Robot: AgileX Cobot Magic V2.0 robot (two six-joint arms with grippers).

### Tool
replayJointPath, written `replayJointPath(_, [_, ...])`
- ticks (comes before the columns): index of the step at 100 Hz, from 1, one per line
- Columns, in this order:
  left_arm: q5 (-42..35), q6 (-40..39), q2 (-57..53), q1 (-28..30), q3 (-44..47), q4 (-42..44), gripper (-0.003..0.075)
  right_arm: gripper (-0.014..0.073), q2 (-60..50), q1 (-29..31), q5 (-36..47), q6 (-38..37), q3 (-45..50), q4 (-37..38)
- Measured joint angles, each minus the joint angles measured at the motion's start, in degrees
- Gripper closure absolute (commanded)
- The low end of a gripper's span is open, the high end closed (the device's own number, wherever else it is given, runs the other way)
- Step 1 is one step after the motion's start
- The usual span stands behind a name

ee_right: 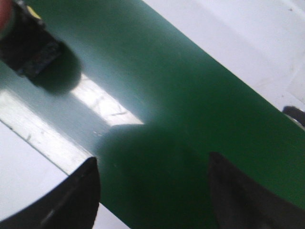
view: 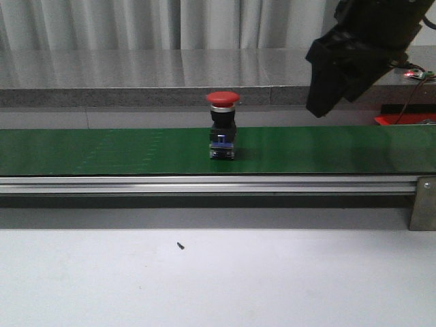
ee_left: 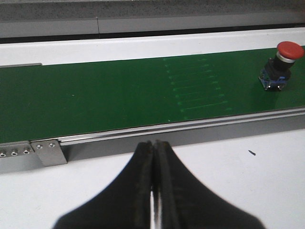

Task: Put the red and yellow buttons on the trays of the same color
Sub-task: 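Move the right gripper back over the red button on the belt, then grasp the red button with the right gripper and lift it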

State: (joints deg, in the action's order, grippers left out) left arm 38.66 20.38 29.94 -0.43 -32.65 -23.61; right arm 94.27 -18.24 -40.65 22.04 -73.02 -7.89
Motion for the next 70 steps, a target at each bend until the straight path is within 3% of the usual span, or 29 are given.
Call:
replayJointPath(31, [0.00, 0.00, 0.00, 0.00, 0.00, 0.00, 0.0740, 0.0107, 5.07, -5.13, -3.35, 2.13, -6.12, -0.47])
replayJointPath(70, [0.00, 0.00, 0.00, 0.00, 0.00, 0.00, 0.0740, 0.0107, 7.83, -5.32, -3.95, 6.34, -9.04, -7.49])
